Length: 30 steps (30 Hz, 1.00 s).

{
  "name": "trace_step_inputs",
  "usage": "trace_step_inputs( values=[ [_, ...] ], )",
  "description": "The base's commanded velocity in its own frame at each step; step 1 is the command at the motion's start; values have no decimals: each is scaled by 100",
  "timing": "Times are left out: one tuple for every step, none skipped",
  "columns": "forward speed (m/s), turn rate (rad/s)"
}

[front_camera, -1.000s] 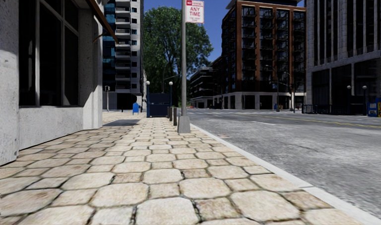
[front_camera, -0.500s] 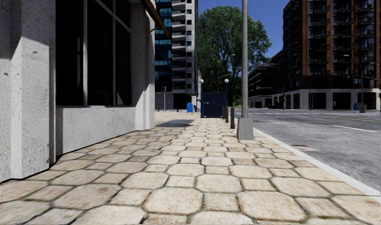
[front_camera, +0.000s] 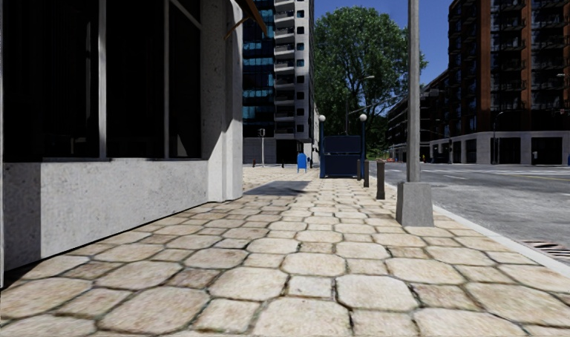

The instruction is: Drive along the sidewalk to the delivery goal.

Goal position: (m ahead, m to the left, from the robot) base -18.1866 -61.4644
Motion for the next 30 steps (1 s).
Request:
trace_step_inputs(
  values=[
    [200,0],
    [200,0],
    [200,0],
    [200,0],
    [200,0],
    [200,0],
    [200,0],
    [200,0],
    [200,0],
    [200,0],
    [200,0],
    [200,0],
    [200,0],
    [200,0],
    [200,0],
    [200,0],
    [200,0],
    [200,0],
    [200,0],
    [200,0],
    [200,0],
    [200,0],
    [200,0],
    [200,0],
    [200,0],
    [200,0],
    [200,0],
    [200,0],
    [200,-1],
    [200,-10]
  ],
)
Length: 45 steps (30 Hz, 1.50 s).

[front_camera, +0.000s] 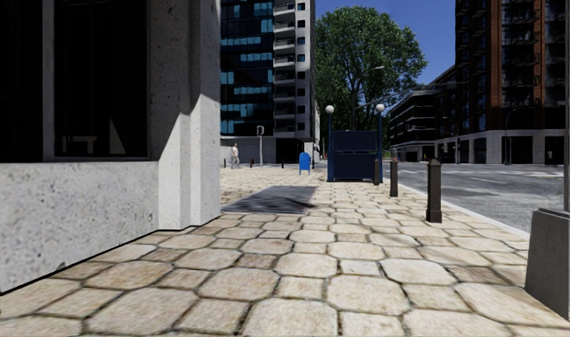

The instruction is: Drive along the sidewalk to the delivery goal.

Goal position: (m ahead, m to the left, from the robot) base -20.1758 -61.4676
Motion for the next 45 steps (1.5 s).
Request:
trace_step_inputs(
  values=[
    [200,-10],
    [200,-16],
    [200,-18],
    [200,-18],
    [200,-18],
    [200,-18],
    [200,-21],
    [200,-24],
    [200,-24],
    [200,-25],
    [200,-26],
    [200,-26],
    [200,-26],
    [200,-26],
    [200,-26],
    [200,-26],
    [200,-26],
    [200,-26],
    [200,-26],
    [200,-19],
    [200,-7],
    [200,0],
    [200,0],
    [200,0],
    [200,0],
    [200,0],
    [200,0],
    [200,0],
    [200,0],
    [200,0],
    [200,0],
    [200,0],
    [200,0],
    [200,0],
    [200,0],
    [200,0],
    [200,0],
    [200,0],
    [200,0],
    [200,0],
    [200,0],
    [200,0],
    [200,0],
    [200,0],
    [200,0]
  ],
)
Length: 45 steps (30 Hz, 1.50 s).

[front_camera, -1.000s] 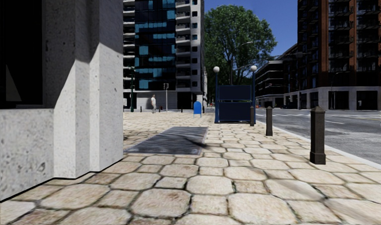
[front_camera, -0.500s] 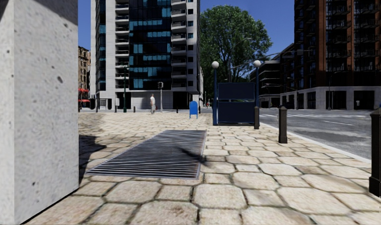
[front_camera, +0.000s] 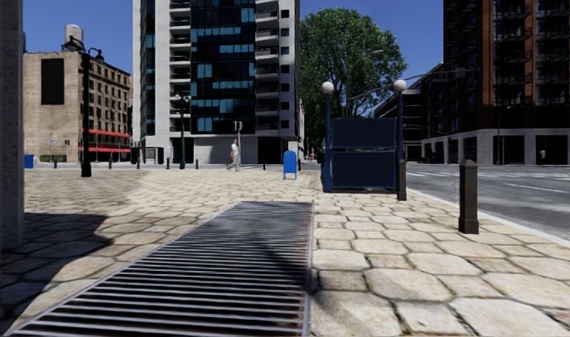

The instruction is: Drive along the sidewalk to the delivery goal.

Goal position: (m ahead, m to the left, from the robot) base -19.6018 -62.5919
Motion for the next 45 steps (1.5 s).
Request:
trace_step_inputs(
  values=[
    [200,0],
    [200,0],
    [200,0],
    [200,0],
    [200,0],
    [200,0],
    [200,0],
    [200,0],
    [200,0],
    [200,0],
    [200,0],
    [200,0],
    [200,0],
    [200,0],
    [200,0],
    [200,0],
    [200,0],
    [200,0],
    [200,0],
    [200,0],
    [200,0],
    [200,0],
    [200,0],
    [200,0],
    [200,0],
    [200,0],
    [200,0],
    [200,0],
    [200,0],
    [200,0],
    [200,0],
    [200,0],
    [200,0],
    [200,0],
    [200,-8],
    [200,-8],
    [200,-17],
    [200,-20],
    [200,-21],
    [200,-21],
    [200,-21],
    [200,-21],
    [200,-21],
    [200,-21],
    [200,-21]
  ],
)
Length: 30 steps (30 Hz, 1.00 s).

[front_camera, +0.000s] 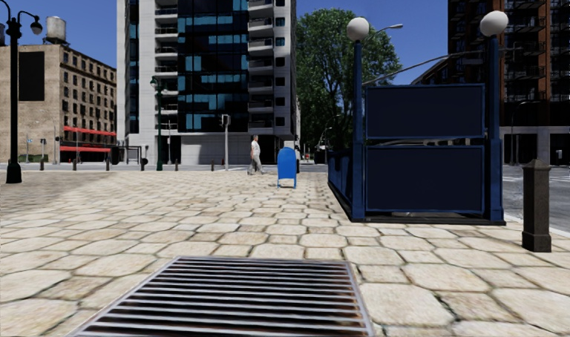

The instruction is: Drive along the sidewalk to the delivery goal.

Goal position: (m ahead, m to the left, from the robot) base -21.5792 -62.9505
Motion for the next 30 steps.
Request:
trace_step_inputs(
  values=[
    [200,-21],
    [200,-21],
    [200,-21],
    [200,-21],
    [200,-21],
    [200,-21],
    [200,-21],
    [200,-21],
    [200,-21],
    [200,-21],
    [200,-21],
    [200,-21],
    [200,-21],
    [200,-21],
    [200,-21],
    [200,-21],
    [200,-21],
    [200,-21],
    [200,-21],
    [200,-21],
    [200,-21],
    [200,-21],
    [200,-21],
    [200,-21],
    [200,-21],
    [200,-21],
    [200,-21],
    [200,-21],
    [200,-21],
    [200,-21]
  ],
)
